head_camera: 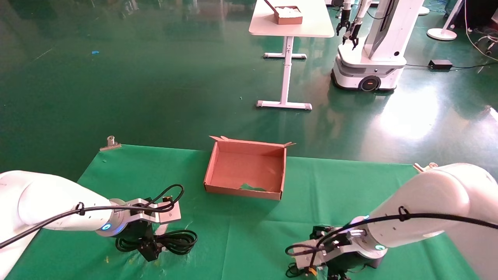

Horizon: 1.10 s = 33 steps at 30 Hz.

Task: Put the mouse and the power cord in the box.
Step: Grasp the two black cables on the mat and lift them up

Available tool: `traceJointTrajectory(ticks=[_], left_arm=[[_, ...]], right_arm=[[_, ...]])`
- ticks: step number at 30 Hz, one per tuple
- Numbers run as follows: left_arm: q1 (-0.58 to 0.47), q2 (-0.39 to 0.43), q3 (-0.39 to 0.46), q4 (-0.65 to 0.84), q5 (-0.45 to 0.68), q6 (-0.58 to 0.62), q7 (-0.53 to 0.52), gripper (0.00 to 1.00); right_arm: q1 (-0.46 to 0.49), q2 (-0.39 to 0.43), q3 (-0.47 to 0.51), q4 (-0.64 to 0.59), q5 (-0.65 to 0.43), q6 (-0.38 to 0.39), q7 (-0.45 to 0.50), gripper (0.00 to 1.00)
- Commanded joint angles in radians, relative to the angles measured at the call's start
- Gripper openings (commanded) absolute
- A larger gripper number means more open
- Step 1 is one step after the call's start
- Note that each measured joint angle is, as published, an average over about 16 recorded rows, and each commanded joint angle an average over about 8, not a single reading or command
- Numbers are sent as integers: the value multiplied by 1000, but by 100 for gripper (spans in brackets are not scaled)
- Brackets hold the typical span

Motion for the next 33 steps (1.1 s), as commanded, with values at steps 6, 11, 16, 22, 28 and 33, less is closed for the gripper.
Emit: traceJointTrajectory(ticks=[6, 11, 16, 22, 28, 33], left_arm=[[0, 0, 0, 2, 1, -1, 0, 0], [0, 0, 0, 2, -1, -1, 1, 0], [0, 0, 0, 1, -2, -1, 1, 0], [0, 0, 0, 1, -4, 0, 1, 0], [0, 0, 0, 0, -4, 0, 1, 0], [0, 0, 0, 0, -4, 0, 1, 0]], right_arm=[[3, -20, -7, -44, -17, 17, -2, 0], [1, -15, -6, -34, -12, 12, -4, 0], [1, -11, -5, -27, -8, 8, -5, 0], [0, -8, -4, -22, -6, 5, -6, 0], [0, -6, -4, -18, -4, 4, -6, 0], [0, -5, -4, -16, -3, 2, -7, 0]])
